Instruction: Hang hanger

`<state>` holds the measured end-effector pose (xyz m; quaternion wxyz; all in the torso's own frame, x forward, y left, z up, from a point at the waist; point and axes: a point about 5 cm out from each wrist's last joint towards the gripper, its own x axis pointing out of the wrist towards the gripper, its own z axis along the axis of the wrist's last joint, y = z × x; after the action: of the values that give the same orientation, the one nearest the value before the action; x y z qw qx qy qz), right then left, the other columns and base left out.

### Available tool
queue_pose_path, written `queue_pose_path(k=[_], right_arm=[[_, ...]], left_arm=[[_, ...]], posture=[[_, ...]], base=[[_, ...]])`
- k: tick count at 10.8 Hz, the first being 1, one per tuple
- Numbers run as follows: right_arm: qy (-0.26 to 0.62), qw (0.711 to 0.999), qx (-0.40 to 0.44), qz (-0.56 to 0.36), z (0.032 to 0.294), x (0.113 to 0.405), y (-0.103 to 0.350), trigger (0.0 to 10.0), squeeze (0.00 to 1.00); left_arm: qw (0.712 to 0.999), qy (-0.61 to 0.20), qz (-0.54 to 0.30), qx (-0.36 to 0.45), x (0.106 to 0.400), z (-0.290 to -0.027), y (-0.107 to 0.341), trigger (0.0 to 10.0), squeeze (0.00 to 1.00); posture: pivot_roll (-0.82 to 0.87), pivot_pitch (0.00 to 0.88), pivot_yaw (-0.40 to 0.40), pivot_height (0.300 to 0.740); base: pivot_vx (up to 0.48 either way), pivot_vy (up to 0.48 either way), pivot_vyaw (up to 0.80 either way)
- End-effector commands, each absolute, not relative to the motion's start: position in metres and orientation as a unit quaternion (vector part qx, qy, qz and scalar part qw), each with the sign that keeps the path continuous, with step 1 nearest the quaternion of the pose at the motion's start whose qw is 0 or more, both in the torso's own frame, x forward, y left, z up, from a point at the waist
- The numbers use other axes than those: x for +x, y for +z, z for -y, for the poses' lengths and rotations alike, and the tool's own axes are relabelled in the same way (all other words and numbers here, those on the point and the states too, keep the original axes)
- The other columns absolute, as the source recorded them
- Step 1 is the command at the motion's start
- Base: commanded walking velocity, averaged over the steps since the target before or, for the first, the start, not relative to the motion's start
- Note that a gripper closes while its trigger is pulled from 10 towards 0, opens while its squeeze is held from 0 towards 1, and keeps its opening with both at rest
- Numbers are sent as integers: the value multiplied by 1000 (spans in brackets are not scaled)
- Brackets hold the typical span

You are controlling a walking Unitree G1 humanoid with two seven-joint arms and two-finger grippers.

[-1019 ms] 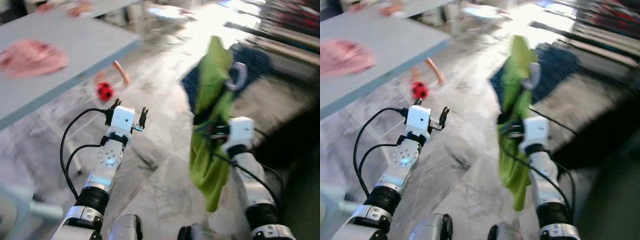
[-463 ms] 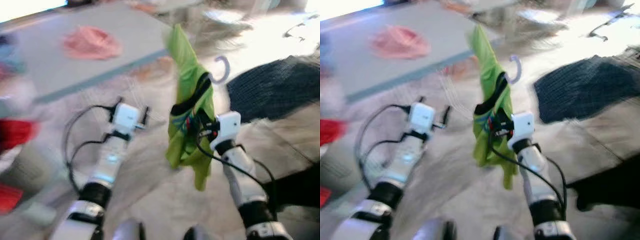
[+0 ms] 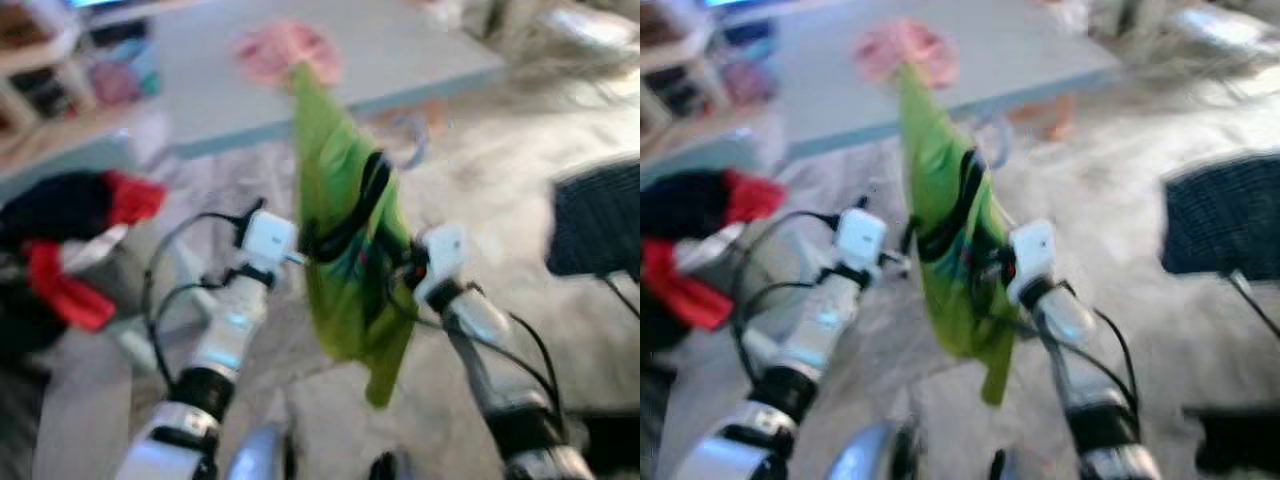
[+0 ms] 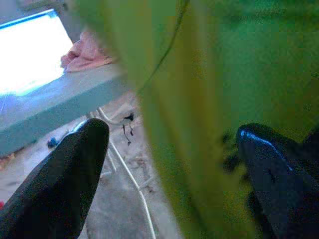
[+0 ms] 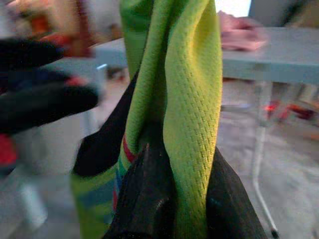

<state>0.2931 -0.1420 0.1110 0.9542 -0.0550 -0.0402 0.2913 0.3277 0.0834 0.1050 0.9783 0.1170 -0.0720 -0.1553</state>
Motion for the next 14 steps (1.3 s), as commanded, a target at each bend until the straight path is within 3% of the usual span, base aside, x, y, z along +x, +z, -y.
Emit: queue_pose_path(k=[1, 4, 6, 7, 11, 14], right_arm=[[337, 937, -69, 57, 132, 291, 122, 10000, 0], [389, 918, -67, 48, 123, 280, 125, 10000, 0], [394, 916, -63, 45, 123, 279, 127, 10000, 0], [399, 914, -66, 40, 125, 279, 130, 10000, 0], [454, 886, -94, -21, 151, 262, 125, 10000, 0], [437, 884, -156, -61, 178, 264, 116, 10000, 0]], left_arm=[[979, -149, 71, 118, 329, -91, 106, 10000, 0], [973, -197, 78, 93, 324, -85, 107, 10000, 0], [975, -188, 67, 96, 325, -88, 104, 10000, 0], [981, -169, 65, 74, 327, -98, 105, 0, 0], [991, -61, 74, 91, 337, -129, 112, 0, 0], [991, -46, 80, 98, 337, -133, 113, 0, 0]], posture=[[-85, 140, 37, 740], [-87, 138, 33, 740], [-91, 137, 32, 740], [-95, 144, 29, 740], [-109, 150, 25, 740], [-109, 150, 25, 740]], base=[[0, 0, 463], [0, 0, 0], [0, 0, 0], [0, 0, 0], [0, 0, 0], [0, 0, 0]])
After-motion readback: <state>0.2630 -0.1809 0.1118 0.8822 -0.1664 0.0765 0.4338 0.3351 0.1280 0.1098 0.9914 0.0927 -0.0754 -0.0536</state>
